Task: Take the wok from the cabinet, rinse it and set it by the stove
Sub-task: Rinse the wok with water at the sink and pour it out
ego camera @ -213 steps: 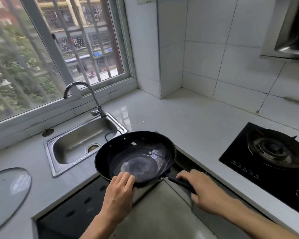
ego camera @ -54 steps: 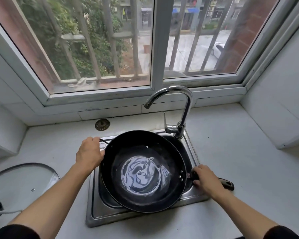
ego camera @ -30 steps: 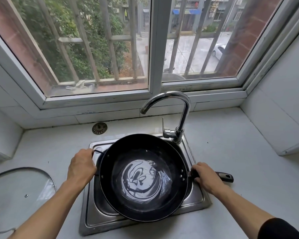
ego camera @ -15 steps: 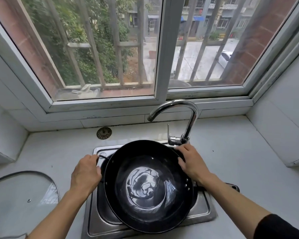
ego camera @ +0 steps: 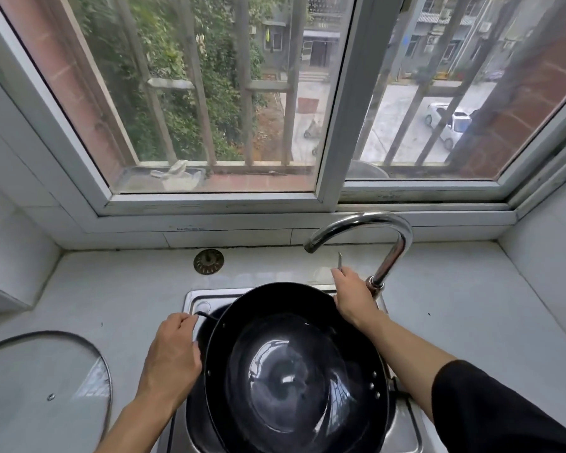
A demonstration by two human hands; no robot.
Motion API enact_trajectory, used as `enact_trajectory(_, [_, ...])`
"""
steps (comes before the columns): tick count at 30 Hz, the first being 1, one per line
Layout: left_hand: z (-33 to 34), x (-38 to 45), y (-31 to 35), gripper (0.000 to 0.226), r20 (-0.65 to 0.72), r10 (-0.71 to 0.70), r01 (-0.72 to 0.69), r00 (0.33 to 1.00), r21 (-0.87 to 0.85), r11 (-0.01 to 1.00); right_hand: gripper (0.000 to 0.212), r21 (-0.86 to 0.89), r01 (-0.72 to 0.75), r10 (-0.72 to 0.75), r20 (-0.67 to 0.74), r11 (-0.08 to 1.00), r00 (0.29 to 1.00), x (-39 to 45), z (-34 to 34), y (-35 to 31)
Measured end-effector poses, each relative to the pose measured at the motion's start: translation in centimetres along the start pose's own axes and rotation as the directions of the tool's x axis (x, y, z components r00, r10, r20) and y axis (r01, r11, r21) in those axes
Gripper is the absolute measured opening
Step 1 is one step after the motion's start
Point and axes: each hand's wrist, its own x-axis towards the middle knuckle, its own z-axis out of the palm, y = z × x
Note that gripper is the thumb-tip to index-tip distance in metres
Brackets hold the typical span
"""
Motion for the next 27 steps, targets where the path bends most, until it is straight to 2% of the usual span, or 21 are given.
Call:
enact_trajectory(4, [0.1,0.0,0.1,0.043,-0.006,0.004,-0.004,1.0,-0.003,1.0,0.028,-0.054,0.012,-0.014,-0.032,0.998,0.999,0.7,0.4,-0.2])
enact_trajectory(9, [0.5,0.3,0.1,0.045,0.009,0.009,-0.009,1.0,0.021,1.0,0.037,-0.084,0.037,-0.039,-0.022,0.996,0.999,0.7,0.4,0.0])
enact_trajectory(27, [1.0,0.8,-0.3,0.049,-0.029,-0.027,0.027,0.999,0.023,0.999,0.035,-0.244,0.156,-0.153,0.033,0.957,0.988,1.3,0.4,0.7])
